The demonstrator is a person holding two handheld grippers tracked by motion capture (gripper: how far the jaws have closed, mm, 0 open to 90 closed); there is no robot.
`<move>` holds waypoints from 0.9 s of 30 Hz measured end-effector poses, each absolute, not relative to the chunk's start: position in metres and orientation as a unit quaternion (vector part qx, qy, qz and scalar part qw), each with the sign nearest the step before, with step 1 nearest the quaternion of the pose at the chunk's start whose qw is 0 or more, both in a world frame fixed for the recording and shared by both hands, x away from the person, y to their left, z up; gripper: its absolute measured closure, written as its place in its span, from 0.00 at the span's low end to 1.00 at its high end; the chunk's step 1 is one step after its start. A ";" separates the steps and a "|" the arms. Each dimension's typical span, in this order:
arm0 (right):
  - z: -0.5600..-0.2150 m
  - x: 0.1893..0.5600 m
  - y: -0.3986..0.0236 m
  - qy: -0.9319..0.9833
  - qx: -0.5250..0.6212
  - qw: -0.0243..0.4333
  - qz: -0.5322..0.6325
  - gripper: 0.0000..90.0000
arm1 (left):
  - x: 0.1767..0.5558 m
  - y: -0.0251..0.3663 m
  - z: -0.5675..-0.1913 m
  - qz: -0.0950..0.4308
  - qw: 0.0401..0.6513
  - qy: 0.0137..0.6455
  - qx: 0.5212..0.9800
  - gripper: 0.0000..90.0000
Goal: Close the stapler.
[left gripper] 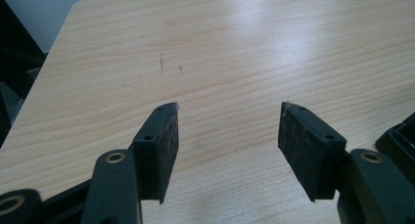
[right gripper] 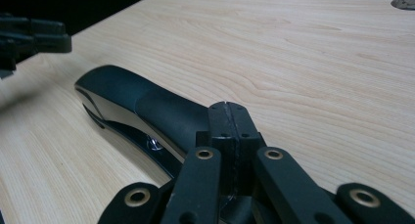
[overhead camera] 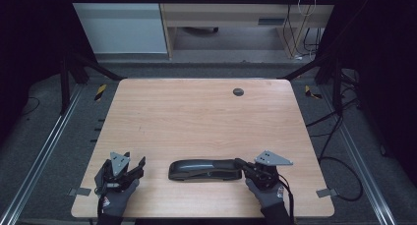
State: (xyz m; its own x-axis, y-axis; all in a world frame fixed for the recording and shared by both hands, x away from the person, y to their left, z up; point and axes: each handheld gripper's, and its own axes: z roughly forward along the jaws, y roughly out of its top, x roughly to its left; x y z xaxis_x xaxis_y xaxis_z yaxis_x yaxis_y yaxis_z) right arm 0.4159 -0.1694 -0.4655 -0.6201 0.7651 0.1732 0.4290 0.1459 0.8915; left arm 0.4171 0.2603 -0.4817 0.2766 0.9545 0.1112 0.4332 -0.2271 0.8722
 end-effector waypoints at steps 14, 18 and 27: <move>-0.447 0.415 -0.167 0.735 0.388 0.164 0.531 0.96 | 0.417 0.261 -0.482 0.343 0.381 0.493 0.703 0.44; -0.447 0.416 -0.166 0.738 0.383 0.165 0.531 0.92 | 0.417 0.261 -0.482 0.342 0.381 0.493 0.704 0.44; -0.450 0.421 -0.183 0.716 0.420 0.194 0.523 0.80 | 0.418 0.263 -0.482 0.339 0.379 0.493 0.706 0.44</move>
